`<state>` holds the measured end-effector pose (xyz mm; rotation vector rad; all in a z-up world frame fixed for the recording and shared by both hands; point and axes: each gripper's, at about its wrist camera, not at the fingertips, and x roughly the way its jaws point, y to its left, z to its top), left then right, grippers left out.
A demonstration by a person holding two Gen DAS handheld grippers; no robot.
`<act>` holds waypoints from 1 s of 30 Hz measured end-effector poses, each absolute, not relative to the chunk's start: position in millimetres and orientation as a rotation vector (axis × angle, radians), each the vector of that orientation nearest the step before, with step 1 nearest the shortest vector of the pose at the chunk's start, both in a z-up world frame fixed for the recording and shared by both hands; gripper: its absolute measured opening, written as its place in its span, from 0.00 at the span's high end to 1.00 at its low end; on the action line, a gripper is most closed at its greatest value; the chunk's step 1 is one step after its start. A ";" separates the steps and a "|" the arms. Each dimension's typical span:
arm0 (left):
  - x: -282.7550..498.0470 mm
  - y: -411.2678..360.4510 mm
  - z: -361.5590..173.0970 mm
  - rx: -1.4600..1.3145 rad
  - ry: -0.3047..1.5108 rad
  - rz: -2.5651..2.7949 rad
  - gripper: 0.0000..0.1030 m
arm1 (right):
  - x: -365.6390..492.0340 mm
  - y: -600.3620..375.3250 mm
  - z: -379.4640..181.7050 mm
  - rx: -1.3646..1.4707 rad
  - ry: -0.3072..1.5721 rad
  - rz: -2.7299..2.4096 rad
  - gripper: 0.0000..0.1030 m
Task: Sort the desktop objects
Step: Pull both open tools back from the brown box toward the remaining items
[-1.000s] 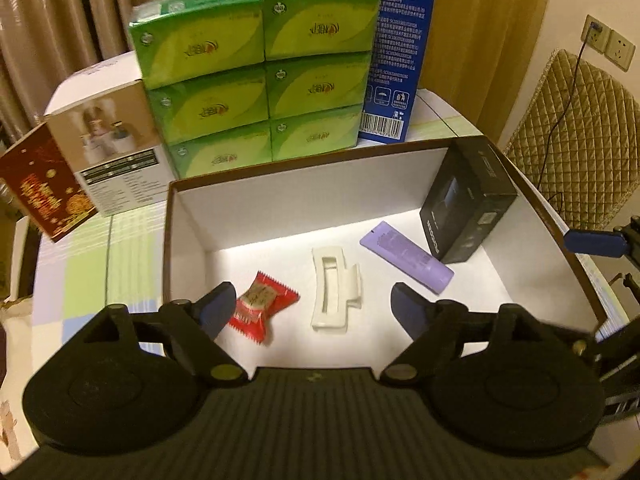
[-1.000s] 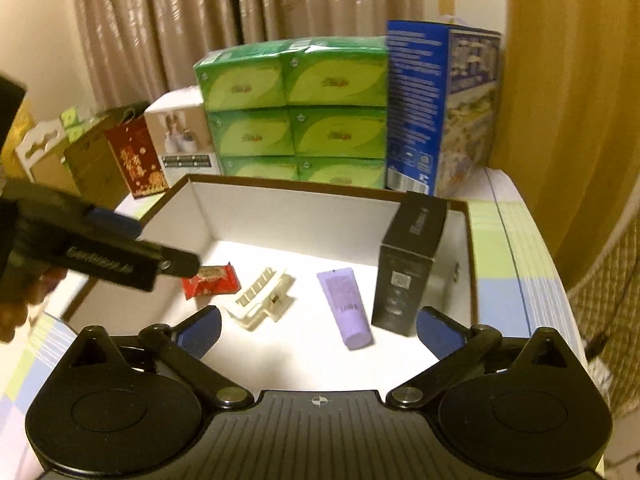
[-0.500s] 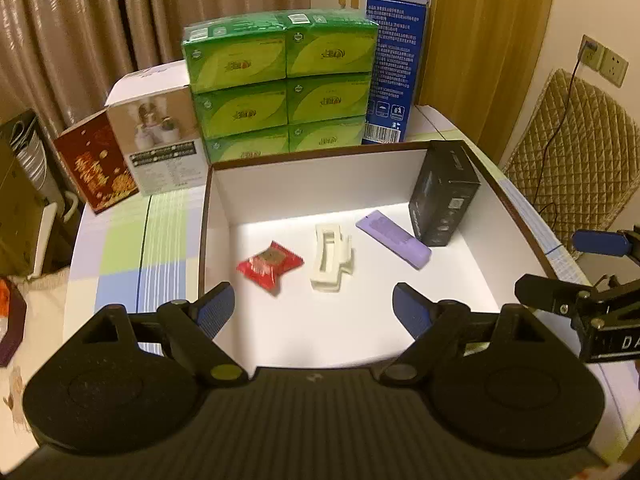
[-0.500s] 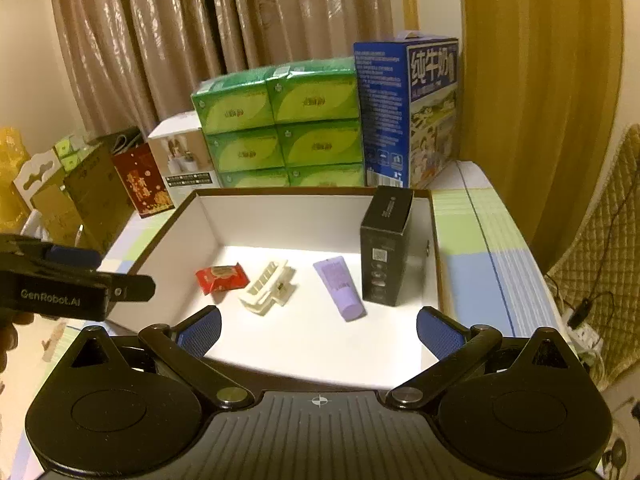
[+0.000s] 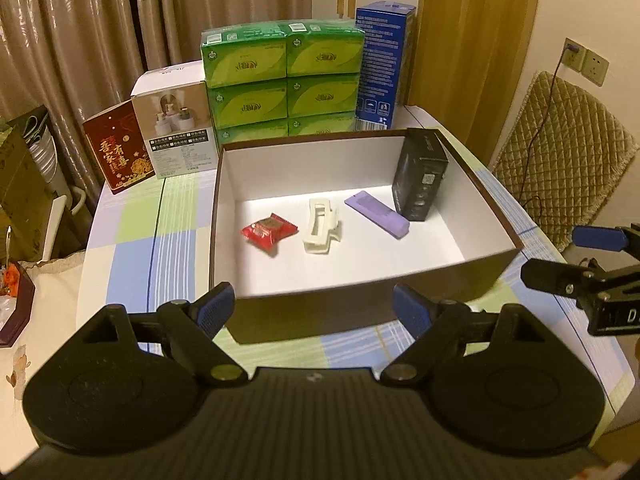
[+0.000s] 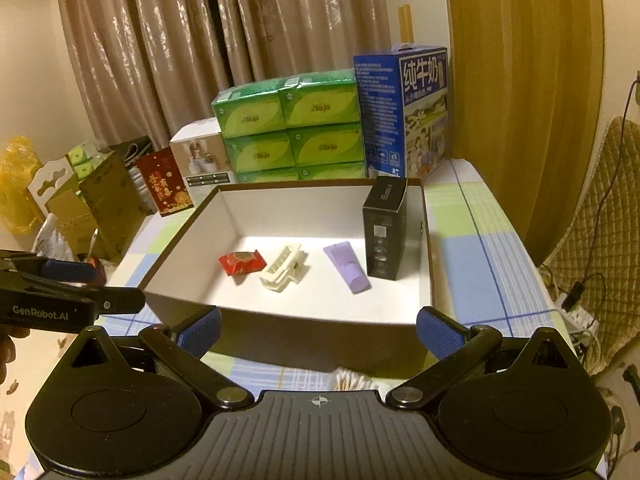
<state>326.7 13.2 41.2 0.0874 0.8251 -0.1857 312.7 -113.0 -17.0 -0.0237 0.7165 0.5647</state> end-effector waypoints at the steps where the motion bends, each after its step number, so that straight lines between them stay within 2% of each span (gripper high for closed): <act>1: 323.1 13.3 41.5 0.089 0.825 -0.184 0.19 | 308.3 -113.8 -16.0 -0.025 0.714 0.568 0.02; 30: 248.4 22.6 7.7 0.122 0.946 -0.155 0.19 | 243.5 -129.2 -49.6 -0.071 0.862 0.588 0.02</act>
